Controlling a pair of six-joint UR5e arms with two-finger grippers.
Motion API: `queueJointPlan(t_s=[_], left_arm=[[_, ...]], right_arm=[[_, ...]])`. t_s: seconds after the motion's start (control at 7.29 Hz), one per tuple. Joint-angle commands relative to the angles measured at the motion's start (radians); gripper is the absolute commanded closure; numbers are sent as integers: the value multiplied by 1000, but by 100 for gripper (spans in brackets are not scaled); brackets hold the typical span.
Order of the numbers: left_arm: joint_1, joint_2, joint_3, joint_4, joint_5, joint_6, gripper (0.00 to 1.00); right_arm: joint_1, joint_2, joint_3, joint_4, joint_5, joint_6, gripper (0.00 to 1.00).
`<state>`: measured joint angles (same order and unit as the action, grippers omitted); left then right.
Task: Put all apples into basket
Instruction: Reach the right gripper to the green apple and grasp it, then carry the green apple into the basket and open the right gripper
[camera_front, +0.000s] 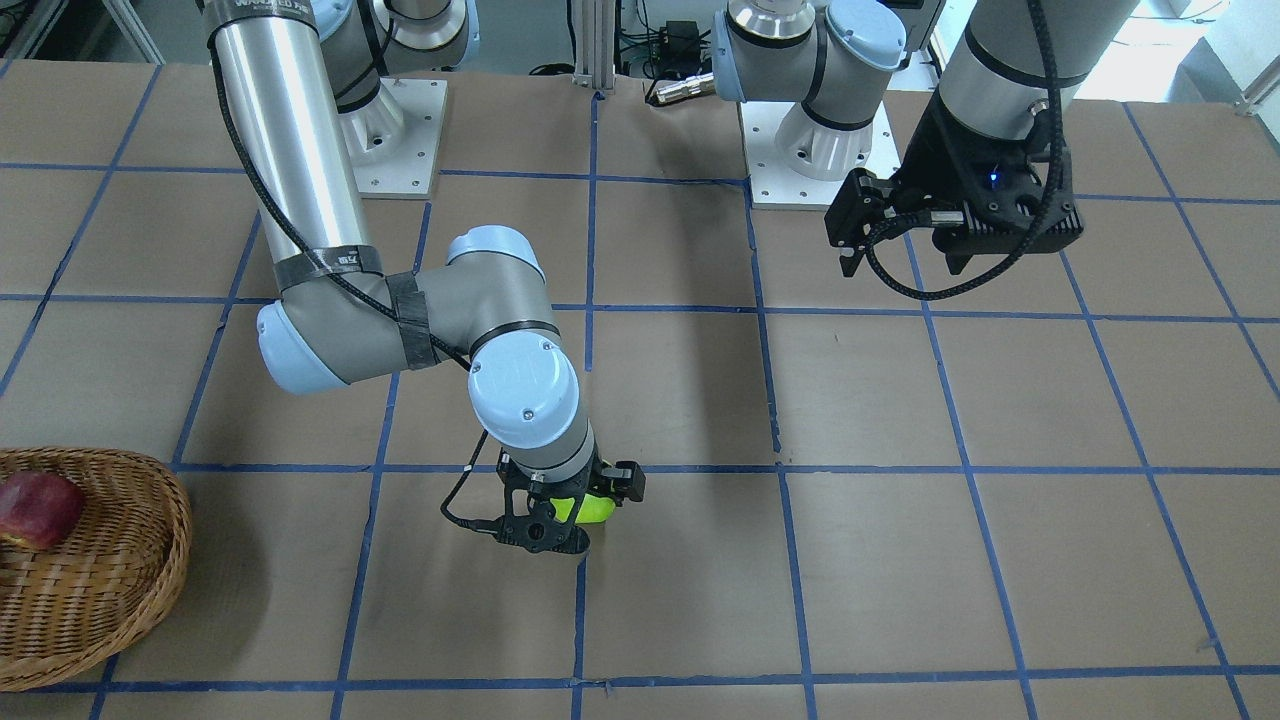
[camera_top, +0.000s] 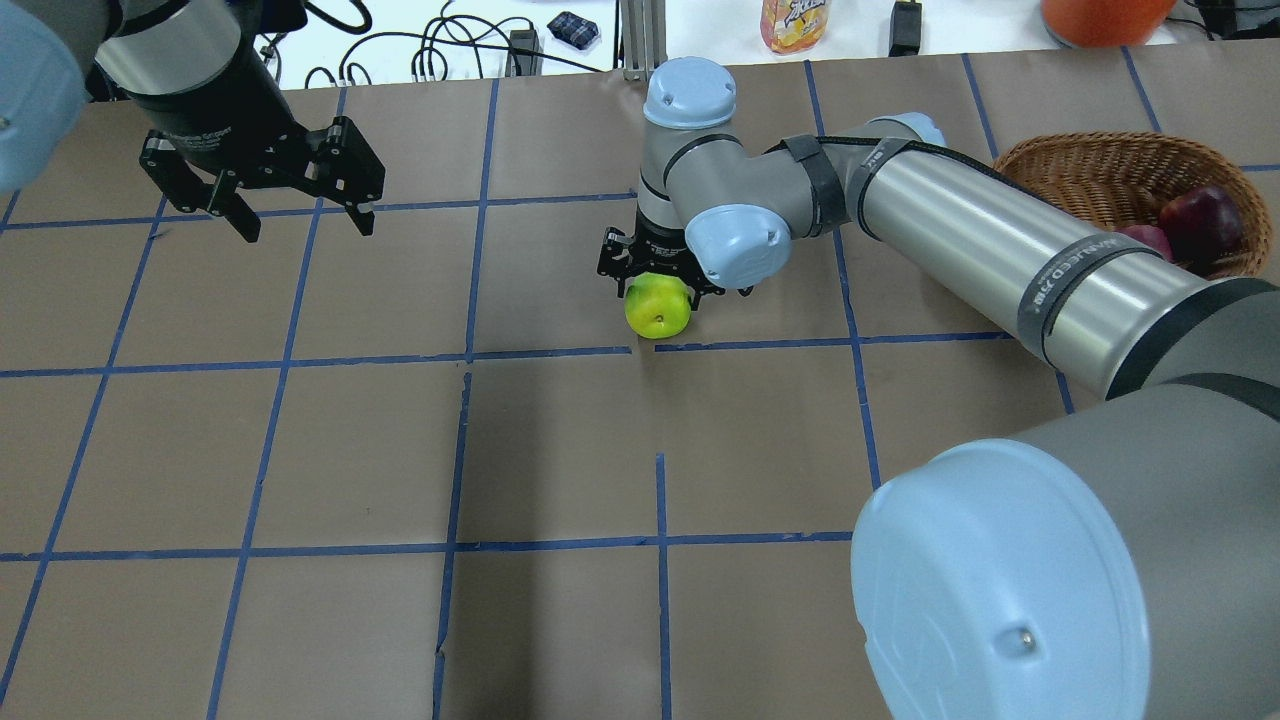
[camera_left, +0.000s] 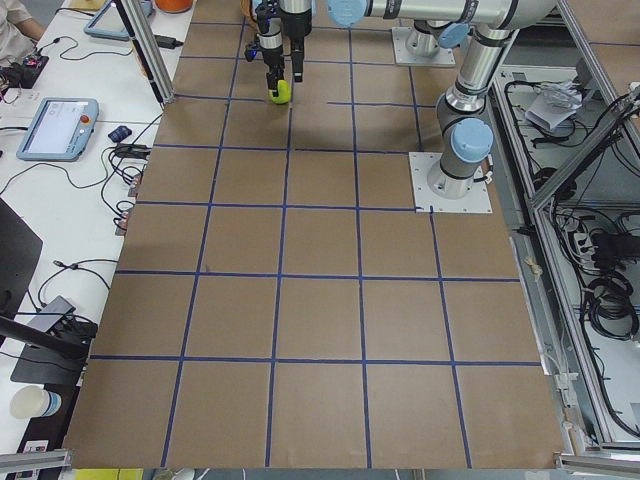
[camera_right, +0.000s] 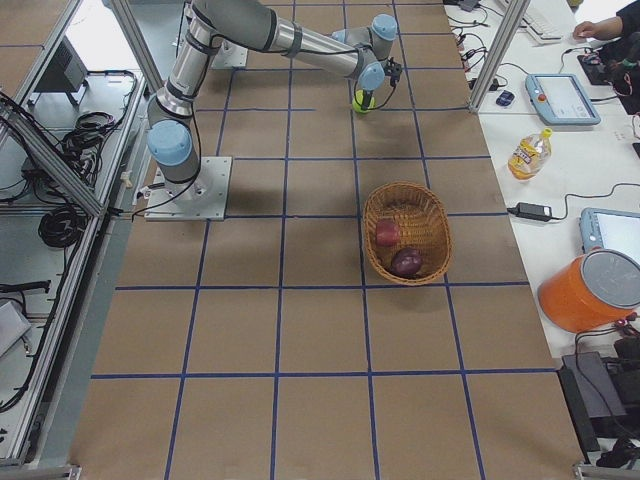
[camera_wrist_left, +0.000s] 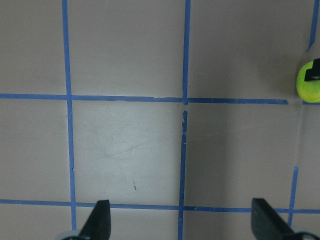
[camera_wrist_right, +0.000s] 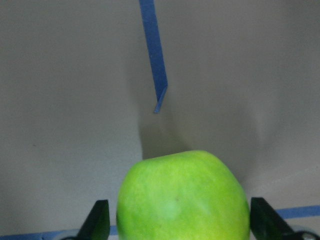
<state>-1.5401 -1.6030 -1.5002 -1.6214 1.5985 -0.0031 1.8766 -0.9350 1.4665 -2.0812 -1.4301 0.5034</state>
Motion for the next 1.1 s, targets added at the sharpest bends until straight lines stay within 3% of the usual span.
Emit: queueJointPlan(t_s=[0.0, 0.14, 0.27, 0.41, 0.69, 0.96], left_arm=[[0, 0, 0, 0, 0, 0, 0], [0, 0, 0, 0, 0, -2, 0], [0, 0, 0, 0, 0, 0, 0], [0, 0, 0, 0, 0, 0, 0], [0, 0, 0, 0, 0, 0, 0], [2, 0, 0, 2, 0, 2, 0]], right_arm=[[1, -1, 8, 3, -9, 20, 82], [-1, -2, -3, 6, -10, -6, 100], [-19, -11, -17, 12, -22, -9, 100], [-52, -45, -24, 10, -108, -22, 100], [-224, -138, -78, 139, -142, -157, 100], [-385, -168, -126, 199, -264, -308, 100]])
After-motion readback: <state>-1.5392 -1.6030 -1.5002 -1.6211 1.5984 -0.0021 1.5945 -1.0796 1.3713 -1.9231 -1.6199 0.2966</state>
